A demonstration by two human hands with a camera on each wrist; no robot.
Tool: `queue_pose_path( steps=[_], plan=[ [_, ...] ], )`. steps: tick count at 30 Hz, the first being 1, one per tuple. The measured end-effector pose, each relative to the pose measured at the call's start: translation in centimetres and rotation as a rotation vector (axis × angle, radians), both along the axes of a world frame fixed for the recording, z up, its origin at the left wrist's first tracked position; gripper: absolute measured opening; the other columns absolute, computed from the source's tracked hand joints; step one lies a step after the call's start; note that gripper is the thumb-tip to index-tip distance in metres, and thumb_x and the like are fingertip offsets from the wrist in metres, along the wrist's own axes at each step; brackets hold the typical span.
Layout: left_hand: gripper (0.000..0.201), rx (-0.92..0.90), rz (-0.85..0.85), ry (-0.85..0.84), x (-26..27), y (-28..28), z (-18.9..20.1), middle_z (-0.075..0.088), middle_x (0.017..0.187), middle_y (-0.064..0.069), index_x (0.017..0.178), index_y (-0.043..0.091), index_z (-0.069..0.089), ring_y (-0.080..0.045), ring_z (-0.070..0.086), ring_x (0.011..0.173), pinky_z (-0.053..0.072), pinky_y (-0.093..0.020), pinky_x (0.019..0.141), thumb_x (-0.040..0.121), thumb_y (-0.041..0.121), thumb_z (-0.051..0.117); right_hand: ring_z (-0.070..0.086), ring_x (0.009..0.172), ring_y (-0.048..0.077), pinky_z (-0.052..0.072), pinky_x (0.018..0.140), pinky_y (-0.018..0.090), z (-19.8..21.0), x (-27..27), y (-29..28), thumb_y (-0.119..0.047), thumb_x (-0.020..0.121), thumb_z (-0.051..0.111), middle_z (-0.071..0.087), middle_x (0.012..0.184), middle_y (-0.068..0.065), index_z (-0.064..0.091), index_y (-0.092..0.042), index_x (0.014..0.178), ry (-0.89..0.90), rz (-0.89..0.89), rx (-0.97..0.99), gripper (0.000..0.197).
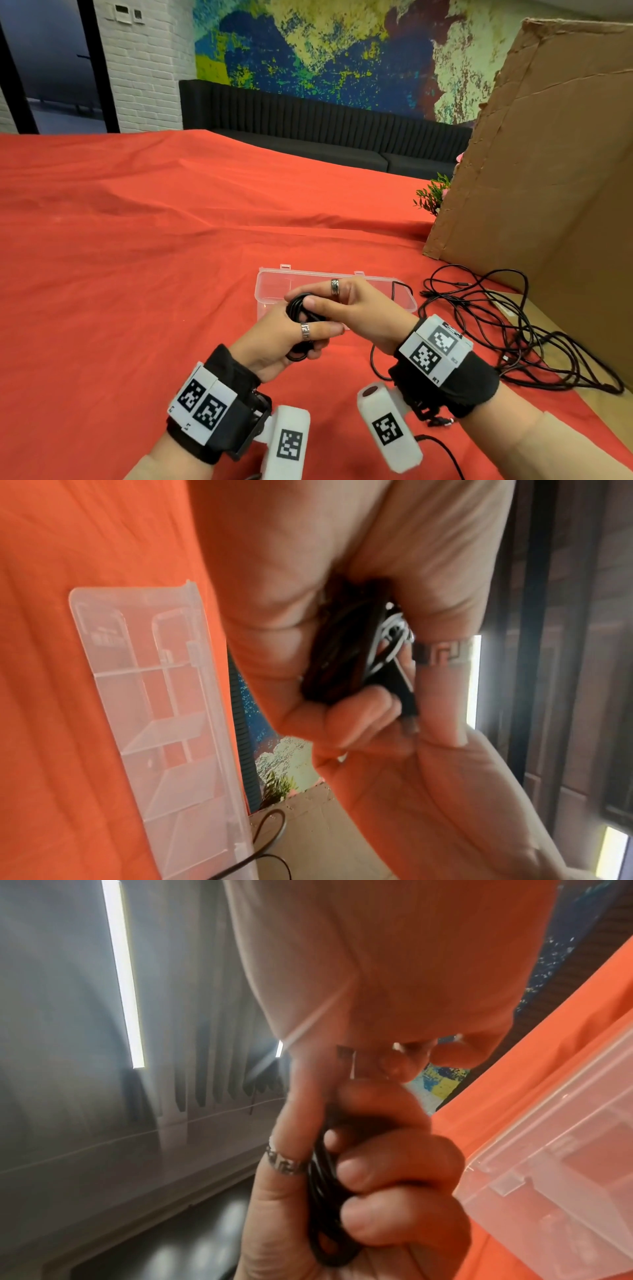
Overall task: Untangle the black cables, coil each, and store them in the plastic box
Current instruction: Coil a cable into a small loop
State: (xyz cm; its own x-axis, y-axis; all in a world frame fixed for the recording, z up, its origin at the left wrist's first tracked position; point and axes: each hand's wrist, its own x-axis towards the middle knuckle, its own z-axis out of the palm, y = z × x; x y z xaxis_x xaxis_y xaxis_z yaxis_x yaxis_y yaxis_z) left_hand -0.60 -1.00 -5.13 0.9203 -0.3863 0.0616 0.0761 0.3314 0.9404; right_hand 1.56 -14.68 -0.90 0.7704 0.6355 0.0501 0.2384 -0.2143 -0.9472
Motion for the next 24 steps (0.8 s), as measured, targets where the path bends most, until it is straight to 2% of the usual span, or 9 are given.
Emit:
queue_pose_path(
  steps=[1, 3, 5, 8, 11, 15, 19, 22, 24],
  plan=[
    [0.025, -0.005, 0.017, -0.009, 0.0, -0.1, -0.1, 0.06, 0.064, -0.004, 0.088, 0.008, 0.062, -0.012, 0.055, 0.054, 0.04, -0.02, 0.044, 0.064, 0.004, 0.069, 0.059, 0.064, 0.022, 0.052, 0.058, 0.025, 0.2, 0.0, 0.1, -0.008, 0.095, 0.049, 0.065, 0.085, 0.008, 0.064, -0.007, 0.113, -0.004, 0.003, -0.007, 0.023],
    [0.027, -0.029, 0.036, -0.035, 0.1, -0.2, -0.2, 0.066, 0.071, -0.005, 0.091, 0.008, 0.063, -0.016, 0.064, 0.065, 0.044, -0.021, 0.047, 0.065, 0.002, 0.066, 0.047, 0.059, 0.025, 0.042, 0.045, 0.02, 0.4, 0.1, 0.2, -0.01, 0.095, 0.05, 0.063, 0.081, 0.007, 0.065, -0.012, 0.111, -0.038, 0.0, -0.027, 0.022],
    [0.03, -0.062, 0.046, -0.038, 0.1, -0.2, -0.3, 0.067, 0.075, -0.005, 0.095, 0.009, 0.063, -0.016, 0.067, 0.07, 0.049, -0.021, 0.053, 0.066, 0.0, 0.064, 0.042, 0.058, 0.023, 0.036, 0.043, 0.018, 0.6, 0.3, 0.3, -0.011, 0.095, 0.051, 0.063, 0.078, 0.004, 0.067, -0.014, 0.109, -0.078, 0.0, -0.053, 0.022],
    [0.034, -0.1, 0.016, -0.029, 0.0, -0.1, -0.3, 0.06, 0.072, -0.006, 0.1, 0.011, 0.063, -0.015, 0.062, 0.065, 0.051, -0.023, 0.056, 0.069, -0.001, 0.062, 0.053, 0.054, 0.007, 0.045, 0.049, 0.018, 0.8, 0.5, 0.2, -0.009, 0.095, 0.051, 0.065, 0.077, -0.002, 0.066, -0.012, 0.109, -0.063, 0.018, -0.056, 0.021],
    [0.038, -0.134, -0.034, 0.004, 0.1, 0.0, -0.3, 0.055, 0.071, -0.006, 0.108, 0.008, 0.06, -0.015, 0.056, 0.059, 0.047, -0.024, 0.052, 0.071, 0.001, 0.063, 0.06, 0.058, 0.0, 0.05, 0.059, 0.018, 0.7, 0.5, -0.2, -0.007, 0.094, 0.05, 0.065, 0.081, 0.004, 0.064, -0.004, 0.111, -0.013, 0.02, -0.04, 0.022],
    [0.044, -0.136, -0.118, -0.039, 0.1, -0.1, -0.3, 0.051, 0.067, -0.001, 0.113, 0.023, 0.061, -0.015, 0.05, 0.054, 0.043, -0.024, 0.05, 0.071, 0.014, 0.07, 0.064, 0.068, 0.001, 0.05, 0.066, 0.016, 0.7, 0.6, -0.4, -0.005, 0.092, 0.053, 0.069, 0.077, -0.005, 0.068, -0.011, 0.099, 0.049, 0.012, -0.018, 0.017],
    [0.038, -0.146, -0.115, -0.08, 0.1, -0.2, -0.1, 0.053, 0.069, 0.002, 0.104, 0.024, 0.063, -0.017, 0.054, 0.055, 0.049, -0.028, 0.057, 0.068, 0.012, 0.07, 0.059, 0.056, -0.004, 0.045, 0.058, 0.01, 1.1, 0.8, -0.1, -0.004, 0.092, 0.052, 0.066, 0.072, -0.006, 0.065, -0.007, 0.097, 0.052, 0.012, -0.063, 0.014],
    [0.033, -0.09, -0.07, -0.098, 0.2, -0.1, -0.1, 0.049, 0.068, 0.002, 0.097, 0.027, 0.064, -0.012, 0.042, 0.046, 0.041, -0.024, 0.048, 0.071, 0.008, 0.07, 0.06, 0.065, -0.003, 0.046, 0.065, 0.012, 1.3, 1.1, 0.0, -0.005, 0.093, 0.051, 0.064, 0.08, -0.003, 0.062, -0.011, 0.091, 0.039, 0.045, -0.089, 0.013],
    [0.035, -0.047, -0.037, -0.1, 0.2, 0.0, -0.1, 0.048, 0.063, 0.004, 0.097, 0.029, 0.063, -0.01, 0.036, 0.042, 0.036, -0.023, 0.044, 0.068, 0.012, 0.072, 0.06, 0.074, 0.0, 0.047, 0.072, 0.013, 1.3, 1.3, 0.1, -0.005, 0.094, 0.05, 0.063, 0.085, -0.002, 0.06, -0.014, 0.089, 0.034, 0.068, -0.108, 0.015]
  ],
)
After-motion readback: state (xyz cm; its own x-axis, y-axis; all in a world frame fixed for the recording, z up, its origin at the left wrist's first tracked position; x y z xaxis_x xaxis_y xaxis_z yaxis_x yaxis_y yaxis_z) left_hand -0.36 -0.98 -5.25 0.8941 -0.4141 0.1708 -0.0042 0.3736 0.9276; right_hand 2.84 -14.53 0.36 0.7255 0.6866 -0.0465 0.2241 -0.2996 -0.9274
